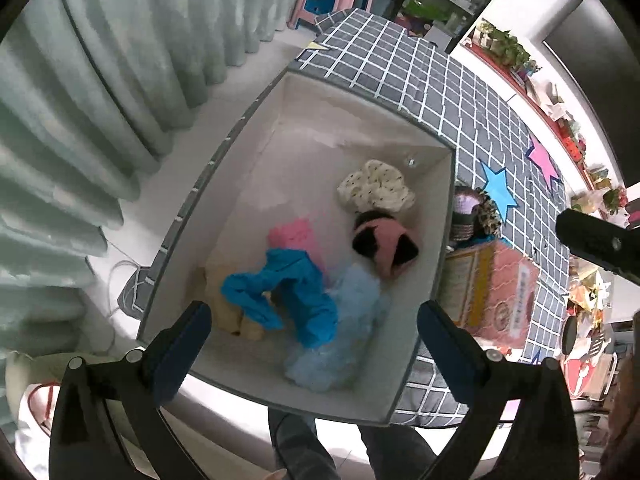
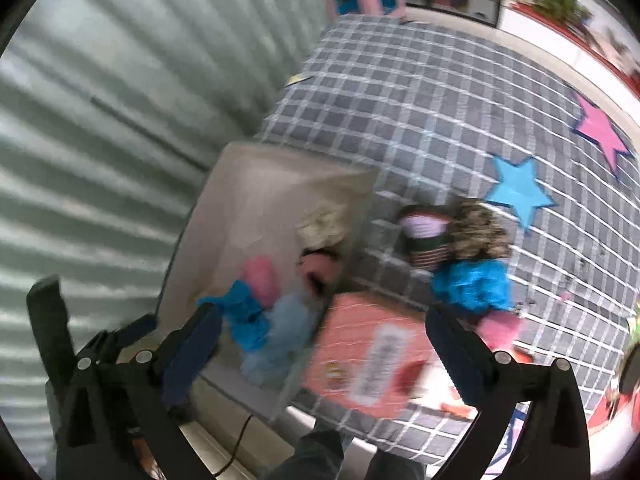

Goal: Organize soft objects
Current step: 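Move both open tools from the white box back to the pile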

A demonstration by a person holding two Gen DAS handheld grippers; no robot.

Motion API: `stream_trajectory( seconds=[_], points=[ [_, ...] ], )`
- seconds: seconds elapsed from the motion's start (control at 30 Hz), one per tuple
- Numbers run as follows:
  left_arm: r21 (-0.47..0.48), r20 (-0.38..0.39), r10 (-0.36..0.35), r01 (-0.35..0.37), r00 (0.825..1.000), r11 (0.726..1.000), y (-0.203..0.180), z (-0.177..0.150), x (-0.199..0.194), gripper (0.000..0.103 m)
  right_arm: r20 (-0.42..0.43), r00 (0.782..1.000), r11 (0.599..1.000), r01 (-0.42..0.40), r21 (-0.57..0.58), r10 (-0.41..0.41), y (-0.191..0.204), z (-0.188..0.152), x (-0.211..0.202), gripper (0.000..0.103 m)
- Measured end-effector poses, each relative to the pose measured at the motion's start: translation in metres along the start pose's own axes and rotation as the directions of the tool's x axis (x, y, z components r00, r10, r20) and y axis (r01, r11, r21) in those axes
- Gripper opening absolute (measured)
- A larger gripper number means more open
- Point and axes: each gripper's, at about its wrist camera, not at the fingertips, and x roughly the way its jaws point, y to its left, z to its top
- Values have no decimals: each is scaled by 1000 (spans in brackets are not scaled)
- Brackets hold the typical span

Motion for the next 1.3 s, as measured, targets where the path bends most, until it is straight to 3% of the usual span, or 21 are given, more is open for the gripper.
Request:
stream_trajectory(
  seconds=[0.23, 0.43, 0.63, 0.87, 1.0, 1.13, 1.3],
  points=[
    [21, -25, -13, 14, 1000, 1000, -22, 4, 1, 103, -37, 995, 976, 98, 194, -93, -93, -1, 6, 103],
    [42, -48, 11, -9, 999, 999, -43, 6, 2, 103, -116, 992, 963, 87, 253, -59, -128, 0, 41, 103],
    [38, -73, 47, -44, 996, 998, -58, 6, 4, 103, -164, 986, 972, 75, 225, -38, -136, 17, 83, 103],
    [27, -105, 87, -84, 991, 996, -77, 9, 10, 103, -213, 977, 995, 43, 85, -24, -125, 49, 140, 103],
    [29, -113, 90, -88, 989, 996, -95, 16, 12, 103, -267, 958, 994, 109, 16, -101, -129, 52, 171, 103],
    [67, -111, 72, -65, 991, 996, -124, 25, 13, 103, -227, 972, 989, 87, 118, -58, -161, 47, 164, 103],
    [138, -115, 45, -29, 992, 990, -166, 36, 20, 103, -194, 970, 967, 182, 181, -146, -222, 36, 139, 103]
  ],
)
